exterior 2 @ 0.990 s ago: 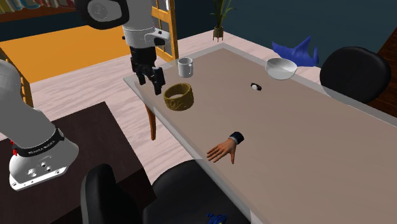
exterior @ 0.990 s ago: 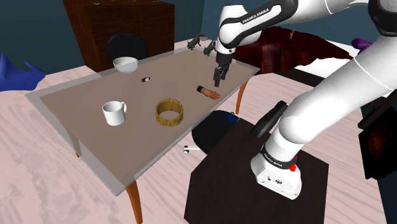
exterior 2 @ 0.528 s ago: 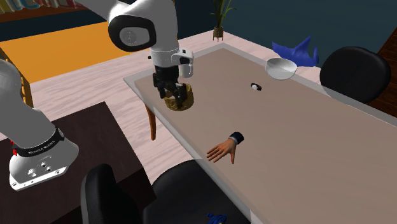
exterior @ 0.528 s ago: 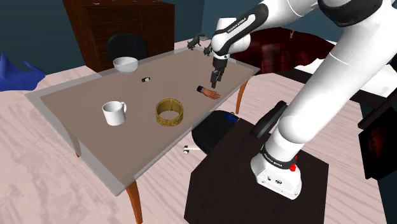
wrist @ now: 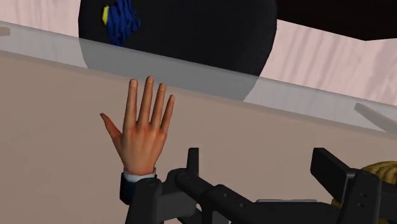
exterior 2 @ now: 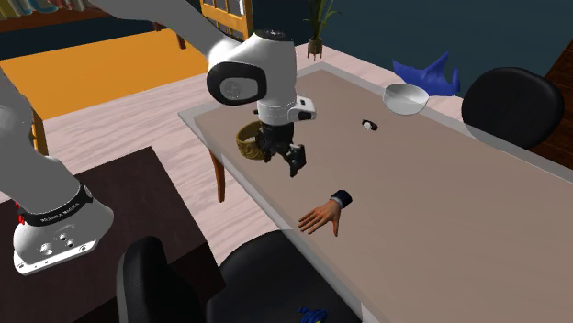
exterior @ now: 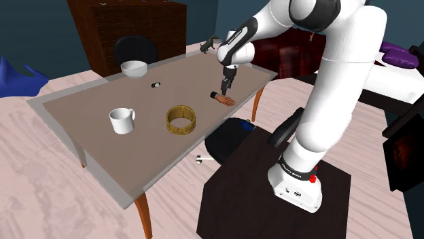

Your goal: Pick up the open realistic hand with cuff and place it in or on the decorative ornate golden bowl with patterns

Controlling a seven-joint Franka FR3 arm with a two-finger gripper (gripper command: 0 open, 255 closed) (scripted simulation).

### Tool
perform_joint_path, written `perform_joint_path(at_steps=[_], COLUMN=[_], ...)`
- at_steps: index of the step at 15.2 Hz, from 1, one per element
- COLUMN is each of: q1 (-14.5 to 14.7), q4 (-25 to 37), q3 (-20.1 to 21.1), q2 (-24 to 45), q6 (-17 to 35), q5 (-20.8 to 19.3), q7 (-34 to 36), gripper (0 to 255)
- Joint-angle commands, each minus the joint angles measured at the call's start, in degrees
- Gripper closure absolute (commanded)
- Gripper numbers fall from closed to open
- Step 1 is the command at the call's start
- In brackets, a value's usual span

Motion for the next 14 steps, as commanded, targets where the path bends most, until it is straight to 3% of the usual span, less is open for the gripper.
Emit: perform_joint_path(at_steps=[1,7,14], q1=[-1.36,-6.07,-10.99], q4=[3.44,16.39,34.29], q3=[0.4,2.67,4.92], q2=[4.52,17.66,32.28], q6=[1.26,2.24,0.17], q5=[2.02,6.23,8.27], q7=[-2.61,-8.12,-11.47], gripper=[0,0,0])
